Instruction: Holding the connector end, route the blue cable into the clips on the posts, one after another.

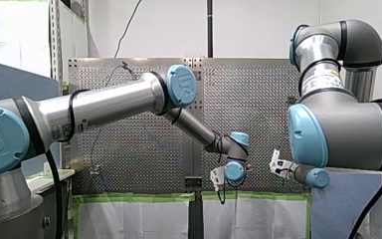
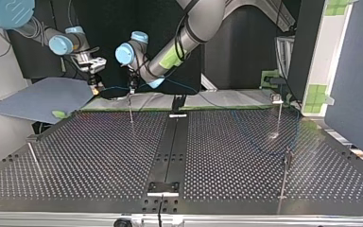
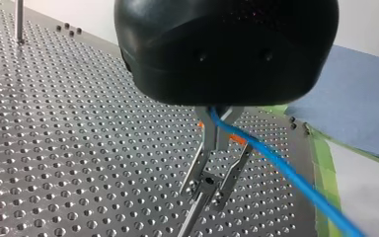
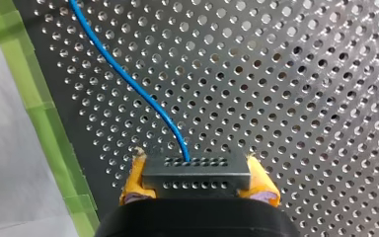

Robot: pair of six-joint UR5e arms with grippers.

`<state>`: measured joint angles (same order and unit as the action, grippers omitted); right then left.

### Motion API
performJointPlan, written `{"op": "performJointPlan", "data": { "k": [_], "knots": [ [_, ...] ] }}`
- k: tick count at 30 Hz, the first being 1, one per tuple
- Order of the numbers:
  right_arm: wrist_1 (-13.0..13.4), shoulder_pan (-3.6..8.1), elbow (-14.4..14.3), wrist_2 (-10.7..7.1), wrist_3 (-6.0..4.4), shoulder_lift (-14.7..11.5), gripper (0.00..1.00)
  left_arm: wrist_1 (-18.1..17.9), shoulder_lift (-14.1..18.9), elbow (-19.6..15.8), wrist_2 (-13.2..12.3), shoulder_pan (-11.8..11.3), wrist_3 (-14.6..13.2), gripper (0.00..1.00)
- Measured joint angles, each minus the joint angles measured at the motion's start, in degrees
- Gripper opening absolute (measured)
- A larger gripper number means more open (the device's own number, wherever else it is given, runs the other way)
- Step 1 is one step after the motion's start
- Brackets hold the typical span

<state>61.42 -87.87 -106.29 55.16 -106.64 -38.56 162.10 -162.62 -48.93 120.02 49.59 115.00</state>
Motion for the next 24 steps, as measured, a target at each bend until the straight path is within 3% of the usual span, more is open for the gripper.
{"op": "performJointPlan", "data": {
  "k": [9,24],
  "knots": [
    [0.0,0.18,0.3,-0.04,-0.44,0.1,0.00,-0.3,-0.1,0.0,-0.3,-0.3,0.0,0.00],
    [0.1,-0.23,0.8,-0.04,0.00,1.5,0.00,-0.4,-0.5,0.0,-4.2,-1.7,0.1,0.00]
  ]
}}
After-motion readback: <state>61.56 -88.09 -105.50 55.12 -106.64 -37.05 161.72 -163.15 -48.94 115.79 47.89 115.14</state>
